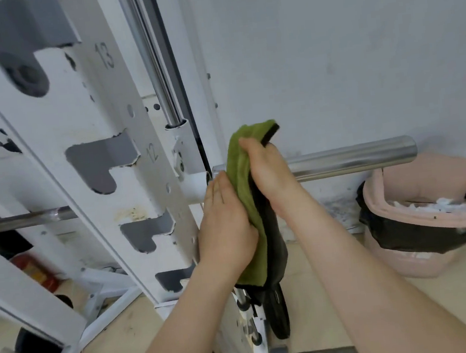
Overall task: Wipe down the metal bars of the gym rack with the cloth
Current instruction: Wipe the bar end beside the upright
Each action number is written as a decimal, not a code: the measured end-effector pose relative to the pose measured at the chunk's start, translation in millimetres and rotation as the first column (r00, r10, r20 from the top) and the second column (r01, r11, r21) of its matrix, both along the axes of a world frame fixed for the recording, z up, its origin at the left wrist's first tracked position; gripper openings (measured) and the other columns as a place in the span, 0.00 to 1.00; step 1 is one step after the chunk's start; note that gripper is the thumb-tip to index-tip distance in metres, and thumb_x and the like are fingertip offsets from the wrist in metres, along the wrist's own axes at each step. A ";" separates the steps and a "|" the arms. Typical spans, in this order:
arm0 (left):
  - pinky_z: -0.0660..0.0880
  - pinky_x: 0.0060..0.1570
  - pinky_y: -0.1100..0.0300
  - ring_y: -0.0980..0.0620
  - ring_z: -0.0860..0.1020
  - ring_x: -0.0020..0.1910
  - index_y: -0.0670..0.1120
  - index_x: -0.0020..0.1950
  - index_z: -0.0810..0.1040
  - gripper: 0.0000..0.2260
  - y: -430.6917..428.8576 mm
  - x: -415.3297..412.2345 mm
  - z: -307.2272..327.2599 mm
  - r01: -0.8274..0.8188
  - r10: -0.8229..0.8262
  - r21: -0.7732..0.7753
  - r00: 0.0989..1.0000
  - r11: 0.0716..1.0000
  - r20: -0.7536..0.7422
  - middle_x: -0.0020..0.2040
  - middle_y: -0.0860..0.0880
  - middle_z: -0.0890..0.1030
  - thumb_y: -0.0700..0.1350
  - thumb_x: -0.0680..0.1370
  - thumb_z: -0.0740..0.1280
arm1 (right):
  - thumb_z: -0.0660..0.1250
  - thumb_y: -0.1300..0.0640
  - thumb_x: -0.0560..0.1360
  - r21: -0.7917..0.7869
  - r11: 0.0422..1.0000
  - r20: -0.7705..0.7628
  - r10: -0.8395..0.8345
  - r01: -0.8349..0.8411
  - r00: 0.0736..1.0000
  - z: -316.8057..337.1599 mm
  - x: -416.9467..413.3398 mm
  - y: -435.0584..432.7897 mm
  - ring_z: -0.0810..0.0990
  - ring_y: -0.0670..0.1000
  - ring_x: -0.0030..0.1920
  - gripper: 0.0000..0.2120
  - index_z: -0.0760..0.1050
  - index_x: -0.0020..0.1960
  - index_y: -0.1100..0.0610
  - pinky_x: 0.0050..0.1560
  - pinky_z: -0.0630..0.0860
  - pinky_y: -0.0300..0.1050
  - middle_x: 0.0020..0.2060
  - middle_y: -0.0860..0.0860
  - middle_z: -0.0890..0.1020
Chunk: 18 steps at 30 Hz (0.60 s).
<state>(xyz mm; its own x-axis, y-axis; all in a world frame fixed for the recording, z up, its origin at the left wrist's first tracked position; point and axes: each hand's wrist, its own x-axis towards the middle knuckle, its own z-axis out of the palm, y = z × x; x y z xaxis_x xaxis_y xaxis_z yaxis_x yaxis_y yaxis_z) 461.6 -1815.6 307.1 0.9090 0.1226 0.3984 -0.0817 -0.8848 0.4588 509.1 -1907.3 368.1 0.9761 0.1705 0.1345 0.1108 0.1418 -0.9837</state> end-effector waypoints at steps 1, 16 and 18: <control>0.70 0.66 0.46 0.47 0.62 0.74 0.44 0.77 0.54 0.31 0.3 2.9 1.4 -0.004 0.004 -0.029 1.000 1.000 0.013 0.74 0.46 0.63 0.41 0.75 0.61 | 0.57 0.50 0.79 -0.223 0.975 0.065 -0.002 0.016 0.998 0.1 8.8 8.2 0.77 0.53 0.45 0.13 0.74 0.43 0.56 0.51 0.71 0.48 0.40 0.54 0.79; 0.66 0.69 0.58 0.57 0.64 0.71 0.53 0.77 0.55 0.29 -6.9 -78.1 -19.6 0.252 -0.276 -0.182 0.954 0.950 -0.119 0.75 0.56 0.62 0.42 0.77 0.60 | 0.61 0.60 0.78 0.137 0.988 -0.331 -0.017 0.066 0.944 -99.3 -68.9 -23.7 0.84 0.51 0.41 0.10 0.81 0.46 0.60 0.38 0.78 0.42 0.38 0.54 0.86; 0.60 0.71 0.65 0.65 0.59 0.71 0.56 0.77 0.57 0.28 -4.7 -85.0 -11.2 0.322 -0.337 -0.191 0.940 0.927 -0.054 0.75 0.64 0.57 0.44 0.78 0.61 | 0.64 0.63 0.77 0.232 0.971 -0.285 0.017 0.052 0.958 -76.3 -74.6 -36.7 0.84 0.53 0.42 0.08 0.81 0.48 0.62 0.41 0.81 0.45 0.42 0.58 0.85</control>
<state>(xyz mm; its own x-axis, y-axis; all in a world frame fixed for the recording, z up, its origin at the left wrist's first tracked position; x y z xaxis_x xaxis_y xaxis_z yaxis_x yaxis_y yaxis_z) 376.6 -1820.3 295.9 0.9392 -0.1284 0.3185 -0.3094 -0.7185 0.6229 434.5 -1944.0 291.8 0.9822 0.1498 -0.1133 -0.1623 0.3733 -0.9134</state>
